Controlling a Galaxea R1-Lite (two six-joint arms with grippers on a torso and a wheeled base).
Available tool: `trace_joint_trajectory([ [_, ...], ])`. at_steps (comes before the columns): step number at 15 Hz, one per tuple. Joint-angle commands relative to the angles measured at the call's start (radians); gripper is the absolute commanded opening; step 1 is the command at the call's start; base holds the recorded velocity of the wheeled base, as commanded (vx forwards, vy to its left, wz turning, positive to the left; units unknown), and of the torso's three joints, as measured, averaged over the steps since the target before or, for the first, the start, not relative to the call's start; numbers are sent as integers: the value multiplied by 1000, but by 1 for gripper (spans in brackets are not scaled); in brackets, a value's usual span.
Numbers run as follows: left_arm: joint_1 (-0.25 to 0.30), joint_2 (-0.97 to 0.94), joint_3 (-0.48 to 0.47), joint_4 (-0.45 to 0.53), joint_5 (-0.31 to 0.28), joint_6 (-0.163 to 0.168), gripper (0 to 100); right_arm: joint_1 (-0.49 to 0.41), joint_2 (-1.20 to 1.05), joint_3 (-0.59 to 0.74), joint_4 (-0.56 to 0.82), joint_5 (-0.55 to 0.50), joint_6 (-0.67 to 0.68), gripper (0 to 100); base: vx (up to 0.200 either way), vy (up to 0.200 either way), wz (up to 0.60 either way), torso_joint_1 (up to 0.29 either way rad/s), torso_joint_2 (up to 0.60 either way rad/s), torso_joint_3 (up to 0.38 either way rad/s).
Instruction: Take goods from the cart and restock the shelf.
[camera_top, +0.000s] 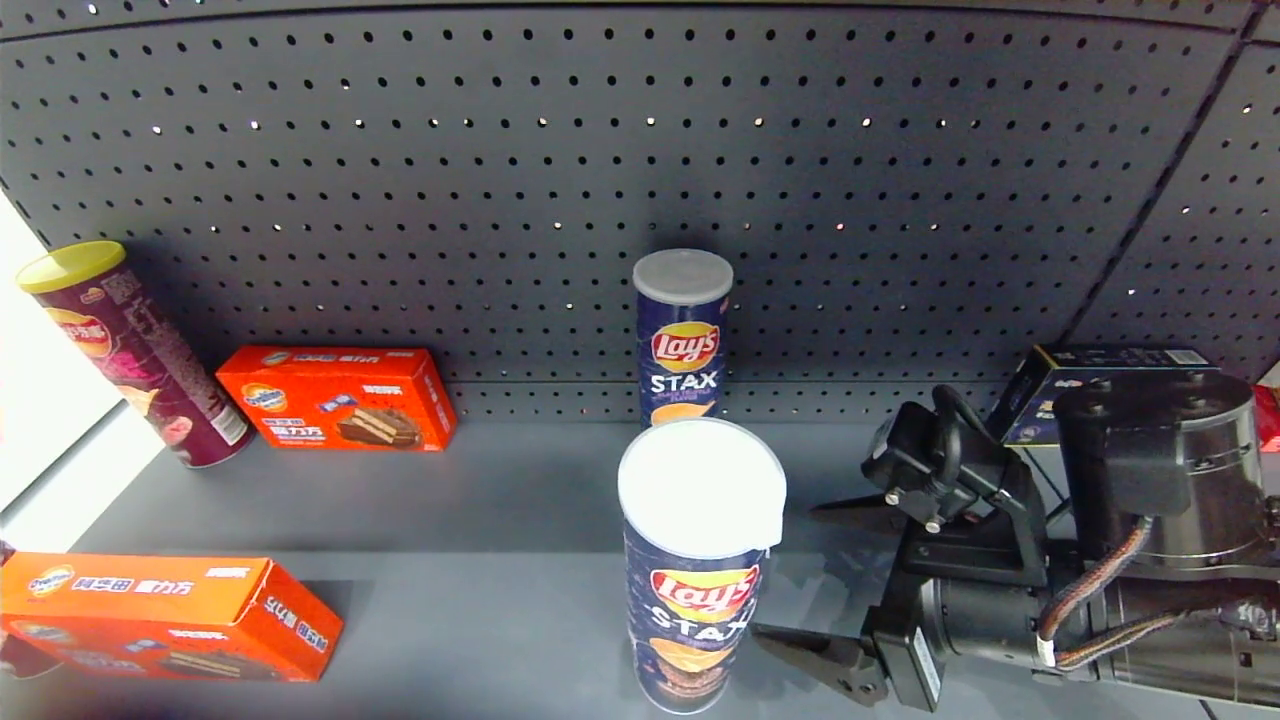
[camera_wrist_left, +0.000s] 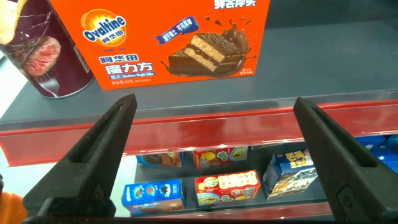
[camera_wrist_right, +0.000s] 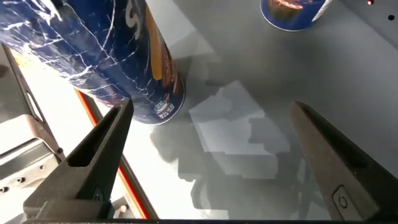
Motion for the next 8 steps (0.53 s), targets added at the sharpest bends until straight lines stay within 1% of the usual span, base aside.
trace_joint_trajectory([
  [1,1,2,2,0,0,-1,100,1,4,4,-1,-1,0,100,0,0,0,0,0,0],
  [3,1,2,0,0,0,-1,100,-35,-27,13,-1,-15,3,100,0,0,0,0,0,0],
  [4,1,2,0,0,2,-2,100,-77,-61,12,-2,-22,4,100,0,0,0,0,0,0],
  [5,1,2,0,0,2,-2,100,-133,-110,10,-2,-24,7,100,0,0,0,0,0,0],
  [8,1,2,0,0,0,1,100,-346,-312,46,-1,-24,11,100,0,0,0,0,0,0],
])
